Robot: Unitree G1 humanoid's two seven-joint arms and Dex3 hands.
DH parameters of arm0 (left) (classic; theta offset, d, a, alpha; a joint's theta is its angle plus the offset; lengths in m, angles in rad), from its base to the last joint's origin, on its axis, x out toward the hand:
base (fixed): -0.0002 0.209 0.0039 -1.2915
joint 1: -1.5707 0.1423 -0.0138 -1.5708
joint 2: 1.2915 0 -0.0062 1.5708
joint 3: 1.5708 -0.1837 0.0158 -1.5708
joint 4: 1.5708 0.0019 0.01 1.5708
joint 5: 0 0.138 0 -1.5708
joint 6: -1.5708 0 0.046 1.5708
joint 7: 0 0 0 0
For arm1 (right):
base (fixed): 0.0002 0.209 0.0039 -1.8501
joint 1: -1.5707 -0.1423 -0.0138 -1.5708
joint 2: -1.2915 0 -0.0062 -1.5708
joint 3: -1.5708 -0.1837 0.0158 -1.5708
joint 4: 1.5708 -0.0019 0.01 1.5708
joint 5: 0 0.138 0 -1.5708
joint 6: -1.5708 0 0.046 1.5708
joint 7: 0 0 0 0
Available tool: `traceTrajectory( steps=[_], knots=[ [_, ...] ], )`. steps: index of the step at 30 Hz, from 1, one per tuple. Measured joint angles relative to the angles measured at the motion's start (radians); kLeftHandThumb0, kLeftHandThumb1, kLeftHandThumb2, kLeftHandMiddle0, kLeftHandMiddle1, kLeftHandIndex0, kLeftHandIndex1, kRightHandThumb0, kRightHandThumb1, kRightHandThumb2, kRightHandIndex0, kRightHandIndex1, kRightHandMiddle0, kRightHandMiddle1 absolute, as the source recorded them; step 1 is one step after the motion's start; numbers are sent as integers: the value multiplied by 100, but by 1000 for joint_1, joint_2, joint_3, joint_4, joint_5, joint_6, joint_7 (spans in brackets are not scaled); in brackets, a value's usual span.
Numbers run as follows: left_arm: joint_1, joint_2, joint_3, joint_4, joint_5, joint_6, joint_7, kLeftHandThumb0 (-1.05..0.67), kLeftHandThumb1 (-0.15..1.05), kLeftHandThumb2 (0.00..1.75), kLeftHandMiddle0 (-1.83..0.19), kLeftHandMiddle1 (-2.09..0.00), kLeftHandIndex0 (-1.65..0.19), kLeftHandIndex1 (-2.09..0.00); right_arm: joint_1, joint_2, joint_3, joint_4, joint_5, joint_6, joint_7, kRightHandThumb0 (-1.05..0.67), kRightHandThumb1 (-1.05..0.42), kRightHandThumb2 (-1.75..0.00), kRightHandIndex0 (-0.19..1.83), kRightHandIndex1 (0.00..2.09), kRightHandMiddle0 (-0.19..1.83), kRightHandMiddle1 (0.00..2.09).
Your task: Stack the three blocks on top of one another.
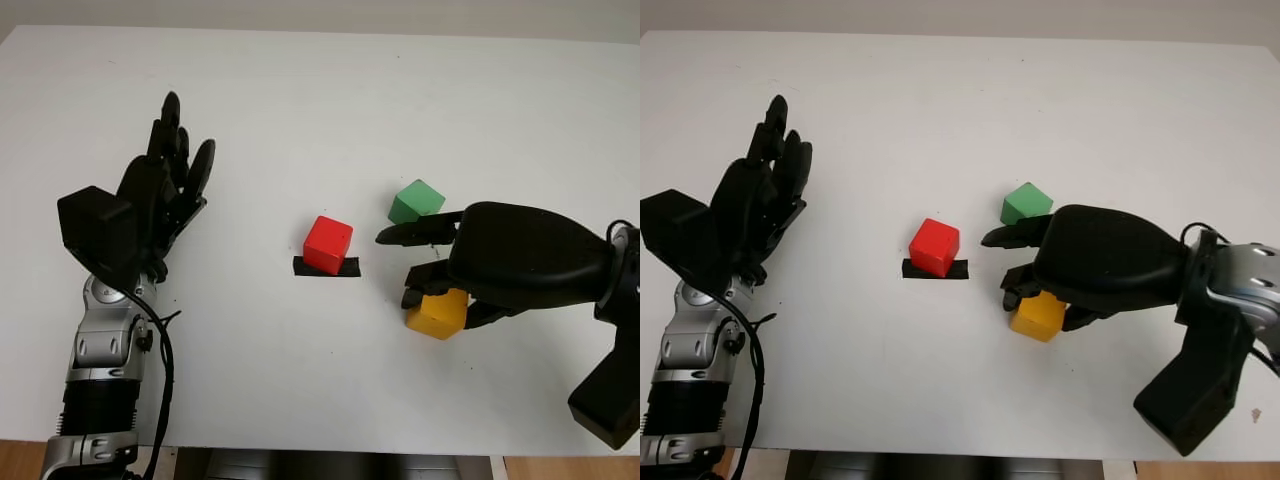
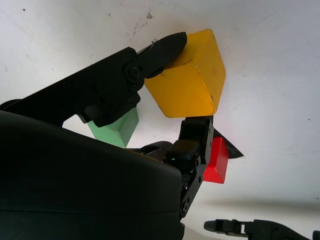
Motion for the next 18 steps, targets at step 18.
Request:
traceTrajectory(
  steps=[18],
  knots=[
    [11, 1, -1, -2, 3, -1, 3, -72, 105, 44, 17, -5, 16, -6, -200, 102, -42, -101, 208, 535, 125, -30, -77, -5, 49, 7, 81, 93]
  ],
)
